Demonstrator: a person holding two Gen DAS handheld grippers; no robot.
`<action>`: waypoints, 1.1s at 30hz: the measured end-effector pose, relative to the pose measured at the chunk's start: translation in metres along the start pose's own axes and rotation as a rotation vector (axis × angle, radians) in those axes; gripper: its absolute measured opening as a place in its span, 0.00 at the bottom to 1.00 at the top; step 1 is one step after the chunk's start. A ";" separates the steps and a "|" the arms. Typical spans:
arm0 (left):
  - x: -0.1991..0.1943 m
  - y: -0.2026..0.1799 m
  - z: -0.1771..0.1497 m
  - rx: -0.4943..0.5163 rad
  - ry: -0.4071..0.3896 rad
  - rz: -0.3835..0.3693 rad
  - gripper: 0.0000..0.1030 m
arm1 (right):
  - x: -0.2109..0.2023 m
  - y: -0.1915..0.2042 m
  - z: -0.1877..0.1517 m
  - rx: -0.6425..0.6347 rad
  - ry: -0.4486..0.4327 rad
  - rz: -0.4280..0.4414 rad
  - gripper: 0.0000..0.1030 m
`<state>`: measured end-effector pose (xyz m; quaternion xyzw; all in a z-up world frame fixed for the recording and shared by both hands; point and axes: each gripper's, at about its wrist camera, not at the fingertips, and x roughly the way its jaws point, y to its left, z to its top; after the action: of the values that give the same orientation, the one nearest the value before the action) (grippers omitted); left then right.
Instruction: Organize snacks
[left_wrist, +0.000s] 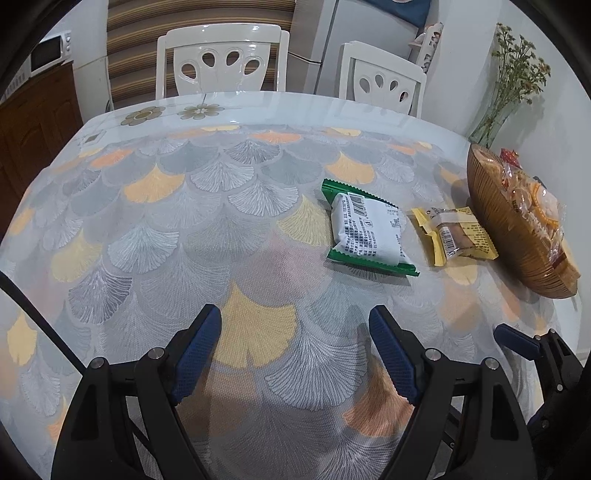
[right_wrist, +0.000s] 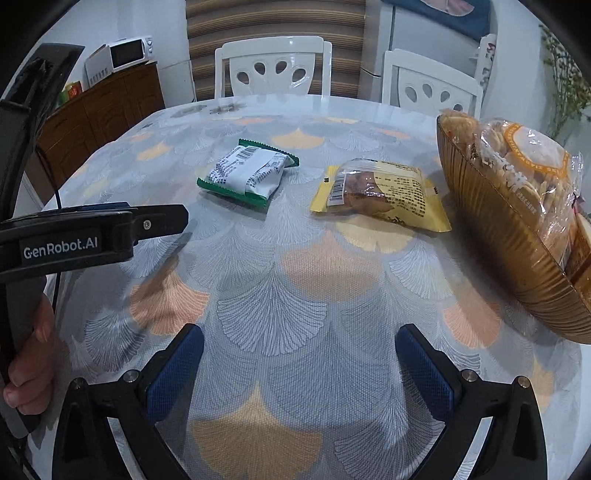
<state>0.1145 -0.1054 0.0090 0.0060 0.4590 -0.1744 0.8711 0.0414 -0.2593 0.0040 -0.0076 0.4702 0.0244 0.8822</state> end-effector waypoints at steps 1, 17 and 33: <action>0.000 -0.001 0.000 0.004 0.000 0.005 0.79 | 0.000 0.000 0.000 0.000 0.000 0.000 1.00; 0.002 0.000 0.000 0.021 0.004 0.012 0.80 | 0.000 0.001 0.001 0.000 0.000 0.000 1.00; 0.003 0.001 0.001 0.022 0.007 -0.010 0.82 | 0.000 0.001 0.001 -0.001 0.000 0.000 1.00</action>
<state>0.1177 -0.1055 0.0071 0.0138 0.4603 -0.1837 0.8684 0.0417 -0.2584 0.0046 -0.0080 0.4703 0.0245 0.8821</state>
